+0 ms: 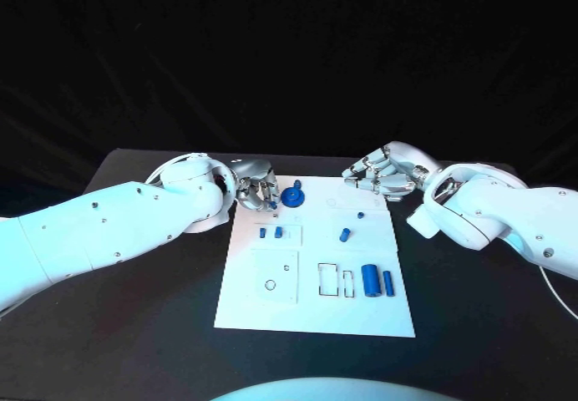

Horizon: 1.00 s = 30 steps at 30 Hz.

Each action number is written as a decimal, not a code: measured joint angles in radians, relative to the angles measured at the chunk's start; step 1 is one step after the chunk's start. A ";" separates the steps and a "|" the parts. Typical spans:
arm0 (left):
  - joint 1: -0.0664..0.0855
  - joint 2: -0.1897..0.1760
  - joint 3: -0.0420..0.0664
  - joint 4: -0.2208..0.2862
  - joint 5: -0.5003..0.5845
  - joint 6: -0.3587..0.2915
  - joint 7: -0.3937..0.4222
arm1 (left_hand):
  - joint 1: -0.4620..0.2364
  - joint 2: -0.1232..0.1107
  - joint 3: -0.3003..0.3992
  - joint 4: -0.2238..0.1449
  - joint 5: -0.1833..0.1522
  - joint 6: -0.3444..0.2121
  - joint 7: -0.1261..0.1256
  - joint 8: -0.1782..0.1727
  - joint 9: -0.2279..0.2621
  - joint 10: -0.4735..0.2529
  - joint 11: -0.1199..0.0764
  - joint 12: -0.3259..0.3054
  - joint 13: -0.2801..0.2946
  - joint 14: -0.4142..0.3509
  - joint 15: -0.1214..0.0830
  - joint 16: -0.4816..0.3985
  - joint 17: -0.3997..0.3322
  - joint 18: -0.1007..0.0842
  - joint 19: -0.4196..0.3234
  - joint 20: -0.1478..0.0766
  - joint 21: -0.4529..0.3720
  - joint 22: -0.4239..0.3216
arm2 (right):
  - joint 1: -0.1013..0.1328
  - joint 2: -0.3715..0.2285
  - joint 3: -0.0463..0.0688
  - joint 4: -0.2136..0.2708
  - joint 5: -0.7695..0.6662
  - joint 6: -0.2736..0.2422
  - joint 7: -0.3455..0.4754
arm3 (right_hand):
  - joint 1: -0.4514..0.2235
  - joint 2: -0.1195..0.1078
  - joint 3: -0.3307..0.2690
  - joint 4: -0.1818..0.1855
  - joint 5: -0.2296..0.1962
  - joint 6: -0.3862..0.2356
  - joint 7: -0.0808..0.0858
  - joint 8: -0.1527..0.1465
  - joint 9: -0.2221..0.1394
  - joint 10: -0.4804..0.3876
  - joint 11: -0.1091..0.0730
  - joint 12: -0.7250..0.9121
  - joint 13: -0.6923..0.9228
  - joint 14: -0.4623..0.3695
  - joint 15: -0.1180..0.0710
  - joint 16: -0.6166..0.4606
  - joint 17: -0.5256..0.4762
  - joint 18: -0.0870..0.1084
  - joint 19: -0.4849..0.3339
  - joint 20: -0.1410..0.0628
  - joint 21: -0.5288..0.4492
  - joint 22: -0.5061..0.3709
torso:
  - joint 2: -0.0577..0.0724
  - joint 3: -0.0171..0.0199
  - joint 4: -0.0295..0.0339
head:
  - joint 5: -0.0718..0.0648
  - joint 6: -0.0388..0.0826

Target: Assemble the parts on the task board

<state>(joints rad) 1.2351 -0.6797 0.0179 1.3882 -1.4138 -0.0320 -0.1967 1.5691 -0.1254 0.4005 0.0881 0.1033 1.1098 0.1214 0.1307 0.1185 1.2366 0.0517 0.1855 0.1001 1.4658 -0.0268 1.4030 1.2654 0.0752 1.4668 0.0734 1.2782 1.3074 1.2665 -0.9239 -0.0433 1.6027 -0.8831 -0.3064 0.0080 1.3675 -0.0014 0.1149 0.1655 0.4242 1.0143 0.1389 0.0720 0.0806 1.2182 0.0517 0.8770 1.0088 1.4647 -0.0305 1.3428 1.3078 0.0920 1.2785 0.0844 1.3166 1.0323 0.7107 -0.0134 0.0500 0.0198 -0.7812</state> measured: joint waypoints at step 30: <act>-0.019 0.034 -0.005 -0.064 0.035 0.025 0.020 | -0.005 -0.005 0.008 -0.003 0.000 0.000 0.000 -0.007 -0.002 0.000 0.000 -0.005 0.001 0.000 0.000 0.000 -0.002 0.002 0.000 0.000 0.000 0.000 | 0.000 0.004 0.000 -0.005 0.000 0.000 0.002 | 0.000 0.000 0.000 0.000 0.000 0.000 0.000 0.000 0.000 0.000 0.000 0.000 0.000 0.000 0.000 0.000 0.000 0.000 0.000 0.000 0.000 0.000 | 0.001 0.0012 -0.0028 | 0.002 -0.007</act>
<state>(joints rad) 1.2158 -0.6452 0.0130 1.3239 -1.3786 -0.0069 -0.1764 1.5640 -0.1306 0.4089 0.0852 0.1033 1.1095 0.1212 0.1232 0.1170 1.2365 0.0517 0.1801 0.1012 1.4657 -0.0268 1.4029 1.2634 0.0769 1.4668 0.0734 1.2781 1.3073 1.2661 -0.9202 -0.0433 1.5981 -0.8831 -0.3060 0.0096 1.3675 -0.0014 0.1148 0.1655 0.4242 1.0143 0.1389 0.0720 0.0807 1.2184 0.0519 0.8770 1.0089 1.4647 -0.0305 1.3428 1.3076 0.0920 1.2785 0.0844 1.3166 1.0324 0.7119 -0.0122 0.0473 0.0223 -0.7878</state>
